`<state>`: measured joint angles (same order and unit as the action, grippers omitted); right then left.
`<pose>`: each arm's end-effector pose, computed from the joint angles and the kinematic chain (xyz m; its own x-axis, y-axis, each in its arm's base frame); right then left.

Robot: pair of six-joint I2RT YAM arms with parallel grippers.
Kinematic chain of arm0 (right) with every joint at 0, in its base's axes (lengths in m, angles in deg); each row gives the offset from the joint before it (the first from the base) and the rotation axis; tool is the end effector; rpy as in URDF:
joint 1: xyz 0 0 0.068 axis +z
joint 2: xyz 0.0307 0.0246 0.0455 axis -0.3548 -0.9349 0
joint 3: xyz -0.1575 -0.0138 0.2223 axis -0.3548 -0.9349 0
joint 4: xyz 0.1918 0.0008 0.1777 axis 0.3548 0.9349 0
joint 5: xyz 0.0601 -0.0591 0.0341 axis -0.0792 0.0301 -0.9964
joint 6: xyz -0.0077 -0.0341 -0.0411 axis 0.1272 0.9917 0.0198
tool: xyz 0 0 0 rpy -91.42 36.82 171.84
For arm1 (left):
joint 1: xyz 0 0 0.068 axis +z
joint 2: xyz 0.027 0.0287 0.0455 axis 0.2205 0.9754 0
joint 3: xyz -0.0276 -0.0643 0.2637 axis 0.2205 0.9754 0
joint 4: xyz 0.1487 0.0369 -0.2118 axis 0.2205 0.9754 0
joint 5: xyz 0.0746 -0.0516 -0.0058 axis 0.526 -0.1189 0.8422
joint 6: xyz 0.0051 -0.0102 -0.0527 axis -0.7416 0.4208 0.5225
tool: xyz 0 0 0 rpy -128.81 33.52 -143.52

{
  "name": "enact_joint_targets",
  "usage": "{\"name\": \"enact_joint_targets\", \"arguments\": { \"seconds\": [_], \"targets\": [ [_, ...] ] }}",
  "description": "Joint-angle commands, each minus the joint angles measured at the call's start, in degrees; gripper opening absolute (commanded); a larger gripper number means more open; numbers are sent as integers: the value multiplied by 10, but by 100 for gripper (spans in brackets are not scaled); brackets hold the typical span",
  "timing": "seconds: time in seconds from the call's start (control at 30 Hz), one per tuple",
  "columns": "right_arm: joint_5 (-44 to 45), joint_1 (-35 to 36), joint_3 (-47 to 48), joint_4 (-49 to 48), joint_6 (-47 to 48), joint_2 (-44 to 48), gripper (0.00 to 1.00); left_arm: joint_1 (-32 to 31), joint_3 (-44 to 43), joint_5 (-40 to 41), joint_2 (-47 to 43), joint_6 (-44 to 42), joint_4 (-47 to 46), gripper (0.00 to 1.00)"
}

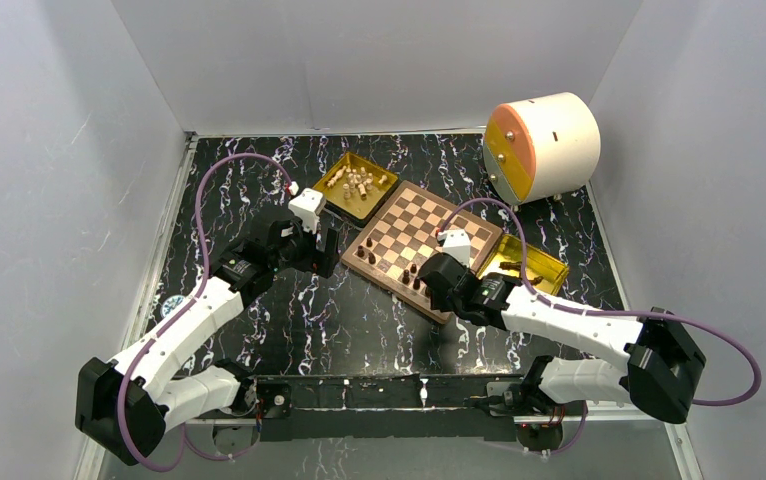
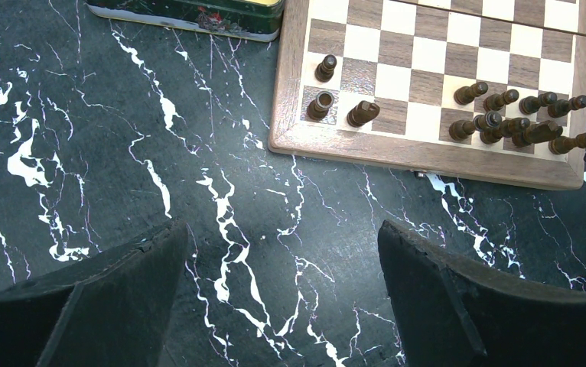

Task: Set up the chess pieces on the board
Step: Place the chess piece on the chessboard, then pick up the chess piece from the storage box.

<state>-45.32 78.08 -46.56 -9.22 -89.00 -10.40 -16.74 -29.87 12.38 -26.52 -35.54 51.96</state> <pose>0.1398 0.1837 0.2216 -0.6839 -0.0354 -0.7287 -0.1391 0.9868 0.0826 0.2080 -0.1189 0.2888 -0.4558 0.1554 -0.8764 0.4787 0.8729 -0.0942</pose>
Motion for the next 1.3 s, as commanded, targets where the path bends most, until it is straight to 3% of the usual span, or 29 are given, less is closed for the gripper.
{"name": "enact_joint_targets", "arguments": {
  "seconds": [0.0, 0.2, 0.63, 1.07, 1.27],
  "targets": [
    [11, 2, 16, -34, 8, 0, 42, -3, 2, -2, -3, -2, -6, 91],
    [50, -9, 43, -62, 49, 0, 40, -3, 2, -4, 1, -1, -6, 92],
    [-53, -256, 92, -92, 83, -1, 38, -3, -2, -24, 3, 1, -5, 92],
    [-73, -377, 46, -90, 67, -11, 36, -3, -2, -29, -5, 2, -5, 92],
    [-59, -405, 36, -106, 134, -9, 37, -6, 1, -33, -9, 3, -8, 91]
  ]
}}
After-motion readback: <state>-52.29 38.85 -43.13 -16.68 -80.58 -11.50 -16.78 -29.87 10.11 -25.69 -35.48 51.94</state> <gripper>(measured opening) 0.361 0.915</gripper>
